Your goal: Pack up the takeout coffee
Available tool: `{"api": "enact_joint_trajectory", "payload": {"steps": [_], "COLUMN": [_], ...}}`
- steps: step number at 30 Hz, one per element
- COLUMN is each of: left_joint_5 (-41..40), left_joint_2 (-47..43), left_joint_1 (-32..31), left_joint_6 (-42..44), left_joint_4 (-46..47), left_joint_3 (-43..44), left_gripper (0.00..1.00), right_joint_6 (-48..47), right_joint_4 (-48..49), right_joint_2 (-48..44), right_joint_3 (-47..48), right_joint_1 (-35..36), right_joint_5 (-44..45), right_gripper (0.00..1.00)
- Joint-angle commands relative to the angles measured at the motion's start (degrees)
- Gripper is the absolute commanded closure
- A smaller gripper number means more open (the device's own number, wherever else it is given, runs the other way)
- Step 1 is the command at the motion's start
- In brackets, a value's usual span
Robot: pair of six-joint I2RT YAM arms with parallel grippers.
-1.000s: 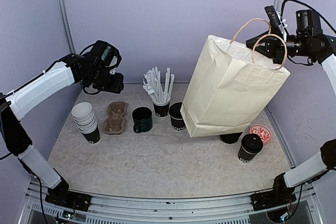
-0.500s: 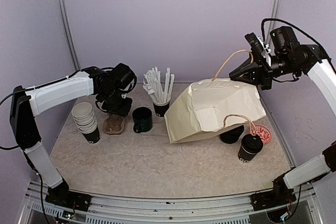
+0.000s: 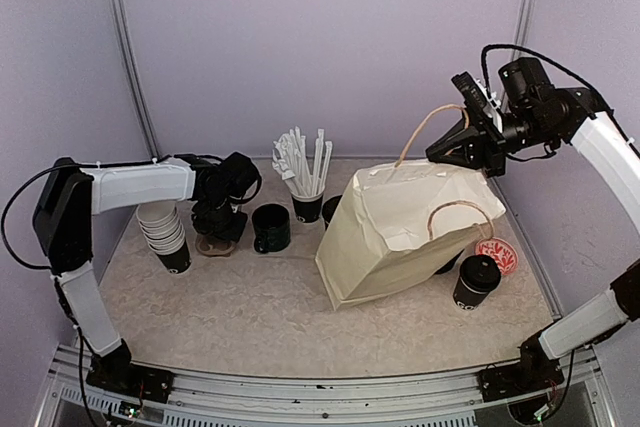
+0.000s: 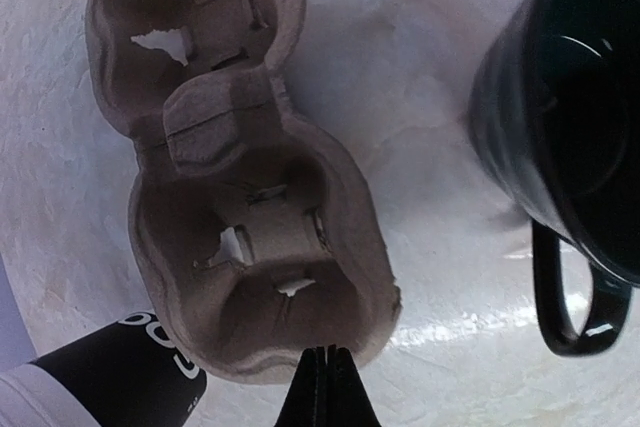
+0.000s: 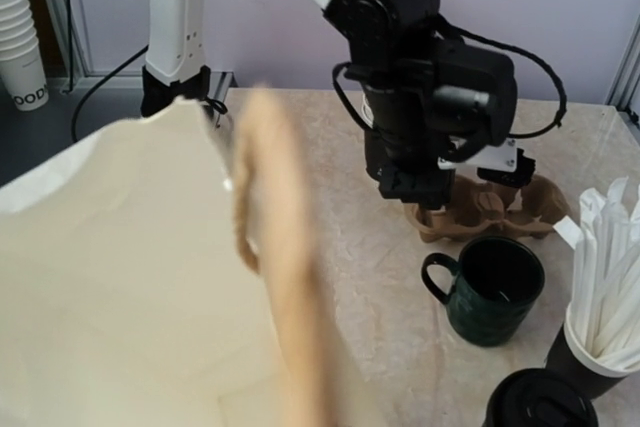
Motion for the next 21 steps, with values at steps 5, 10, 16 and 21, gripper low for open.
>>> {"api": "enact_joint_trajectory", "payload": {"steps": [5, 10, 16, 21], "left_joint_5": [0.2, 1.7, 2.7, 4.1], "left_joint_2": [3.6, 5.7, 3.9, 1.7], "left_joint_1": [2.5, 2.1, 0.2, -4.3], "left_joint_6": [3.3, 3.5, 1.9, 0.2], "left_joint_4": [7.7, 8.5, 7.6, 5.3], "left_joint_3": [-3.7, -4.6, -7.6, -10.6], "left_gripper": [1.0, 1.0, 1.0, 0.99], "right_joint_6": [0.8, 1.0, 1.3, 1.0], "right_joint_4": [2.1, 2.8, 3.3, 3.4], "right_joint_2": [0.7, 1.5, 2.1, 2.7], "right_joint_3": [-0.9, -1.1, -1.0, -1.0], "right_joint_1": [0.9, 0.9, 0.9, 1.0], "right_joint_5": [-0.5, -0.3, -0.4, 0.1], "right_gripper": [1.0, 1.0, 1.0, 1.0]}}
